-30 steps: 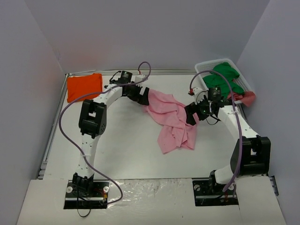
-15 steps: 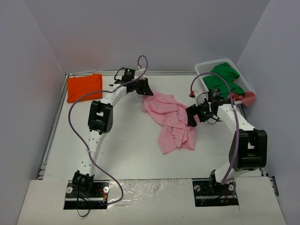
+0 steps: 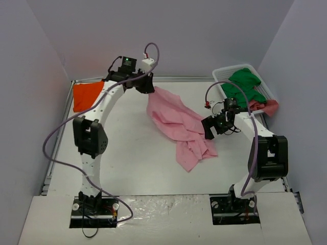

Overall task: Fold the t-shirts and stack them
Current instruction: Flatten out the tshirt

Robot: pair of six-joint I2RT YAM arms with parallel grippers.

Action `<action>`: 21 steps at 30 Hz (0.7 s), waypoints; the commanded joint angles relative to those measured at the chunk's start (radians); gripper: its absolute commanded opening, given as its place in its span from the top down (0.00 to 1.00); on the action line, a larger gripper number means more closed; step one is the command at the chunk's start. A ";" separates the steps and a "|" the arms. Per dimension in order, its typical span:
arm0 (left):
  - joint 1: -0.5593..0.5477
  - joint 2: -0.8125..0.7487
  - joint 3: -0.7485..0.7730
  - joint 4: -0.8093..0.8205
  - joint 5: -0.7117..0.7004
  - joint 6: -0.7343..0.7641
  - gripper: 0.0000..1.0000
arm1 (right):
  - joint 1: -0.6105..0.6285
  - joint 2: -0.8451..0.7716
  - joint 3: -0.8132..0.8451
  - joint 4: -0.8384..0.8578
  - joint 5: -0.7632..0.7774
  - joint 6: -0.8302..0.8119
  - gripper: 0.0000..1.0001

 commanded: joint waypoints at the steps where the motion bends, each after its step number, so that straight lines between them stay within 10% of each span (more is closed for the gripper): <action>1: -0.007 -0.294 -0.050 -0.022 -0.155 0.178 0.98 | 0.016 -0.006 0.017 -0.022 0.035 -0.004 0.01; 21: -0.108 -0.530 -0.236 -0.140 -0.416 0.318 0.98 | 0.041 -0.054 0.020 -0.031 0.012 -0.007 0.00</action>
